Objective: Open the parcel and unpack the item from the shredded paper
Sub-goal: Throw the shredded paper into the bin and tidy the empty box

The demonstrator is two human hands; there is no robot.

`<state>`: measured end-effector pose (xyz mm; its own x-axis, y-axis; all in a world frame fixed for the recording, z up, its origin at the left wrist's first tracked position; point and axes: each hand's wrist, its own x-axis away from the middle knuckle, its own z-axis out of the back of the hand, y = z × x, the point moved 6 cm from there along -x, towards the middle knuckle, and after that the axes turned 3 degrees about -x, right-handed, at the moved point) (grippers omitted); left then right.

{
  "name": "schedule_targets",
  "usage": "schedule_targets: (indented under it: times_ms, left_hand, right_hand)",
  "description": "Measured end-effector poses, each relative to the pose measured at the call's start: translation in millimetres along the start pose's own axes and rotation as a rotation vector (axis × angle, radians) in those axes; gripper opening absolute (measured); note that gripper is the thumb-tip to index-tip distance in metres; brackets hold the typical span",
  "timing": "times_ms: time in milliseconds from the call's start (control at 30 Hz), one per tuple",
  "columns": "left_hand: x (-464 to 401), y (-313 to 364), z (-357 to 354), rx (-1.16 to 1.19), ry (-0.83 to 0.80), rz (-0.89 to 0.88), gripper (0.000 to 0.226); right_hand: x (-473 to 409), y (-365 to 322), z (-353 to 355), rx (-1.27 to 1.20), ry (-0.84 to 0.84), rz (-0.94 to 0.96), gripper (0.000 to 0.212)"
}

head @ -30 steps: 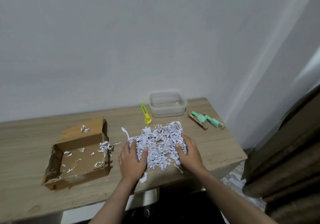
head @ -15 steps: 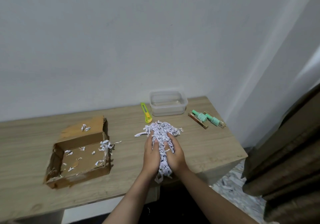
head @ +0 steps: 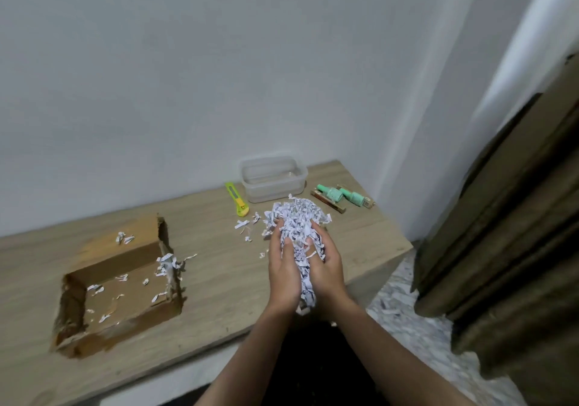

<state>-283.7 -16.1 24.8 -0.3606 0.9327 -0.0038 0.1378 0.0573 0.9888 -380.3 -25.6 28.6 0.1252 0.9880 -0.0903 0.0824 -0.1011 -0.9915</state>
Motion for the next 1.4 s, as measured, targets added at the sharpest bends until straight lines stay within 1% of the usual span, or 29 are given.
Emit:
schedule_targets:
  times_ms: [133, 267, 400, 600, 700, 800, 933, 1133, 1233, 1400]
  left_hand:
    - [34, -1, -1, -0.019, -0.152, -0.043, 0.036]
    - [73, -17, 11, -0.021, -0.277, -0.032, 0.035]
    - [110, -41, 28, -0.082, -0.337, 0.009, 0.036]
    - [141, -90, 46, -0.203, -0.408, 0.127, 0.036]
    - [151, -101, 49, -0.260, -0.453, 0.134, 0.051]
    - [151, -108, 44, -0.271, -0.473, 0.141, 0.054]
    - [142, -117, 31, -0.347, -0.532, 0.201, 0.039]
    - [129, -128, 17, -0.365, -0.598, 0.287, 0.040]
    - [127, -128, 11, -0.326, -0.650, 0.299, 0.042]
    - [126, -129, 8, -0.378, -0.747, 0.316, 0.044]
  right_hand:
    - [43, -12, 20, 0.028, 0.143, 0.022, 0.031]
    - [95, -3, 31, 0.054, 0.213, -0.002, 0.031]
    - [146, 14, 40, 0.095, 0.292, -0.037, 0.031]
    - [192, 58, 51, 0.088, 0.396, -0.172, 0.030]
    - [204, 78, 58, 0.099, 0.439, -0.240, 0.031]
    - [205, 88, 66, 0.098, 0.460, -0.286, 0.030]
    - [196, 95, 79, 0.123, 0.447, -0.349, 0.033]
    - [179, 105, 90, 0.138, 0.423, -0.421, 0.034]
    - [173, 105, 92, 0.130, 0.402, -0.419, 0.034]
    - [164, 107, 94, 0.077, 0.336, -0.483, 0.036]
